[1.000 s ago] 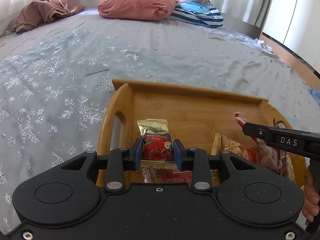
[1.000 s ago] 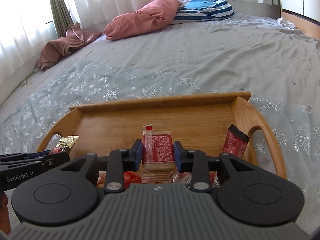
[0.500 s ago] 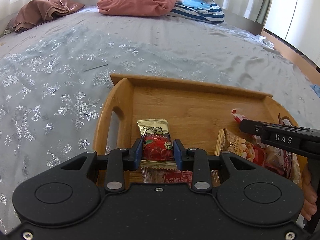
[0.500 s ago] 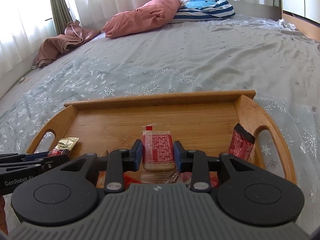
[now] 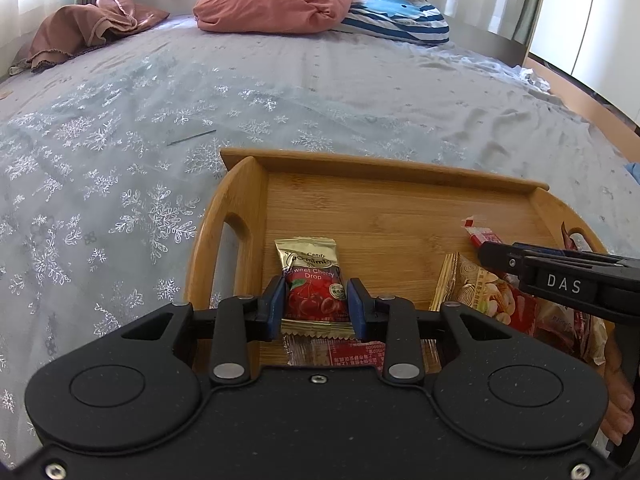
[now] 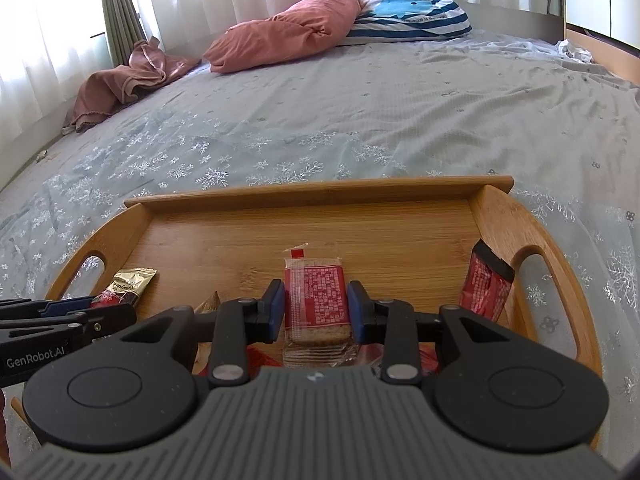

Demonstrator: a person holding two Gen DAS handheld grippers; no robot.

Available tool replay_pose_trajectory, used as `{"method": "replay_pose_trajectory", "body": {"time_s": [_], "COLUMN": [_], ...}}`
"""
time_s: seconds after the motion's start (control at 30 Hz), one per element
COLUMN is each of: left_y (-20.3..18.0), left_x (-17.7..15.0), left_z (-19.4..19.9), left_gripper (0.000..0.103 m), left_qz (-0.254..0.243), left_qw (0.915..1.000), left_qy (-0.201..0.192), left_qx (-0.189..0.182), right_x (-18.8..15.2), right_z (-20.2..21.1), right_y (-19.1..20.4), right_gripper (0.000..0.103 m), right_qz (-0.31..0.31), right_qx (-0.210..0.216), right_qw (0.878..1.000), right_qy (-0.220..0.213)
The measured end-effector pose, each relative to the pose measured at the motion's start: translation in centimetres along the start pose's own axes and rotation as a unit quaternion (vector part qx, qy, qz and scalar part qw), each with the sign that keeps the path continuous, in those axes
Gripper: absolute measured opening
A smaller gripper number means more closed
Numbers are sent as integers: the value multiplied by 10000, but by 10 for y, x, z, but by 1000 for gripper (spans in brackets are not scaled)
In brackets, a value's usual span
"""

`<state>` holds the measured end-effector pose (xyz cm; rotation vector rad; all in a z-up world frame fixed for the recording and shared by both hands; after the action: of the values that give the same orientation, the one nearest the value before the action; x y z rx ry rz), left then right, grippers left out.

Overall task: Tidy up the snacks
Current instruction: 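Open both tools to drop the cherry packet and cracker pack on the tray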

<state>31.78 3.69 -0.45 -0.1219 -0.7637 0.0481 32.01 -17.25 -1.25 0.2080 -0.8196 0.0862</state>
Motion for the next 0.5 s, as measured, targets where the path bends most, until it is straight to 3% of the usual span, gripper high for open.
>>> {"method": "replay_pose_trajectory", "body": {"time_s": [0.23, 0.37, 0.5], "left_y": [0, -1, -5], "left_x": [-1, -2, -4], "left_z": [5, 16, 37], "left_gripper": [36, 48, 63], "left_qz": [-5, -69, -166], "left_qw": [10000, 9999, 9995], "left_qy": [10, -91, -257], "left_qx": [9, -26, -61], "right_x": [-2, -1, -1], "right_z": [4, 13, 28], "right_y": [0, 2, 3], "right_gripper": [45, 47, 58], "right_qz": [-74, 13, 102], "right_qx": [89, 113, 165], "right_qw": [9999, 9998, 9995], "right_qy": [-39, -137, -259]}}
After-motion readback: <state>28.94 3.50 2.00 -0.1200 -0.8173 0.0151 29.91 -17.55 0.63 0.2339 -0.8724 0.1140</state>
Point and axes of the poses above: each gripper's, at about its wrist camera, not at the fingertips, and z roughly against the way its jaws point, y to its left, x to its top, the point moved 3 cm from there along -z, roughly the way its jaws point, and after that the axes turned 2 degrees about z, right-handed, at the moved point
